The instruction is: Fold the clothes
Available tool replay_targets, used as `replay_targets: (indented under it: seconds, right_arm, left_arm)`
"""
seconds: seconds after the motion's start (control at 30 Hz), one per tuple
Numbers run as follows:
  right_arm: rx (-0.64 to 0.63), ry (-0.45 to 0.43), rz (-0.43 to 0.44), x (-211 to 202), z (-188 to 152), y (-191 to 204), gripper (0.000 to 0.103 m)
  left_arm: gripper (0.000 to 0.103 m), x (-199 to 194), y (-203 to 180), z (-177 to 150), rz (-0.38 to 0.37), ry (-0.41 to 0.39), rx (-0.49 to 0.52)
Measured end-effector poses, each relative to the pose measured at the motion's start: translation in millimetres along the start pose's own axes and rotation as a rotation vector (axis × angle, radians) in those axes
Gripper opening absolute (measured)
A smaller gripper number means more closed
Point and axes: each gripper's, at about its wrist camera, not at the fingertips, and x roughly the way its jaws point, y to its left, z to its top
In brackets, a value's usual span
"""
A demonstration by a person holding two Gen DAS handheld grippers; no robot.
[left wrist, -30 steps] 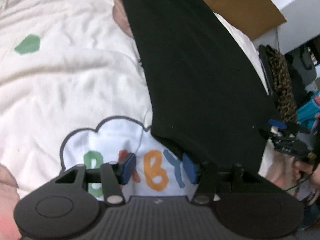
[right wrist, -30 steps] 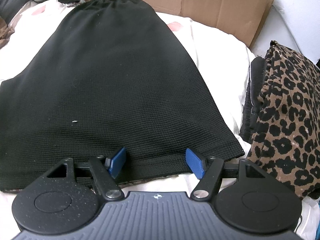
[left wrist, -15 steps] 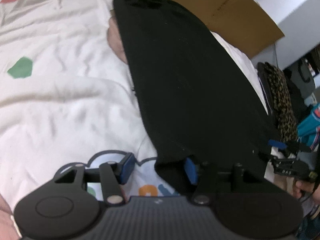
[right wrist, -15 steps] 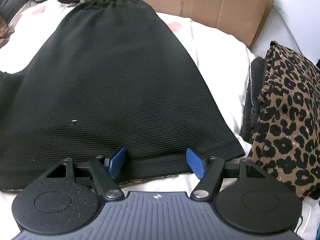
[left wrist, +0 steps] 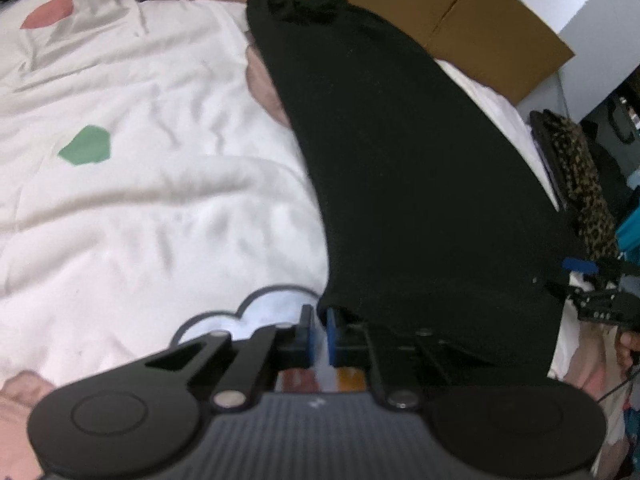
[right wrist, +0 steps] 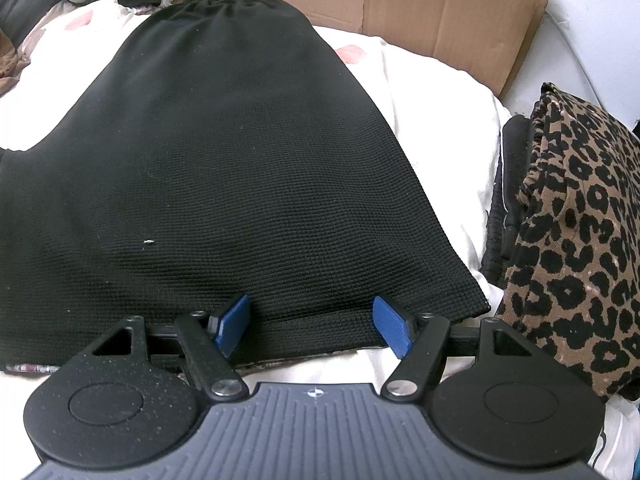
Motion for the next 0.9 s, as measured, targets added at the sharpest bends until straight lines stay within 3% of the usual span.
replay_targets:
  seconds: [0.13, 0.17, 0.33, 0.4, 0.47, 0.63, 0.77, 0.9]
  right_arm:
    - [-0.007, 0.001, 0.007, -1, 0, -1, 0.074]
    - [-0.008, 0.002, 0.008, -1, 0, -2, 0.074]
    - [-0.006, 0.016, 0.003, -3, 1, -2, 0.074]
    - [0.007, 0.022, -0.003, -5, 2, -3, 0.074]
    - [0.024, 0.023, -0.011, -9, 2, -4, 0.073]
    - [0.063, 0.028, -0.035, -15, 1, -11, 0.073]
    - [0.112, 0.031, -0.058, -18, -1, -22, 0.072]
    - [0.210, 0.020, -0.057, -19, -5, -36, 0.072]
  left_arm:
    - [0.005, -3, 7, -2, 0.000, 0.027, -0.052]
    - [0.011, -5, 9, -1, -0.015, 0.030, -0.080]
    - [0.026, -10, 9, -4, -0.183, 0.056, -0.199]
    - [0.040, -11, 4, -8, -0.246, 0.068, -0.221]
    - [0.046, -11, -1, -15, -0.305, 0.089, -0.239]
    - [0.046, 12, -20, -20, -0.381, 0.146, -0.262]
    - [0.037, 32, -35, -24, -0.429, 0.196, -0.293]
    - [0.037, 28, -34, -33, -0.459, 0.218, -0.313]
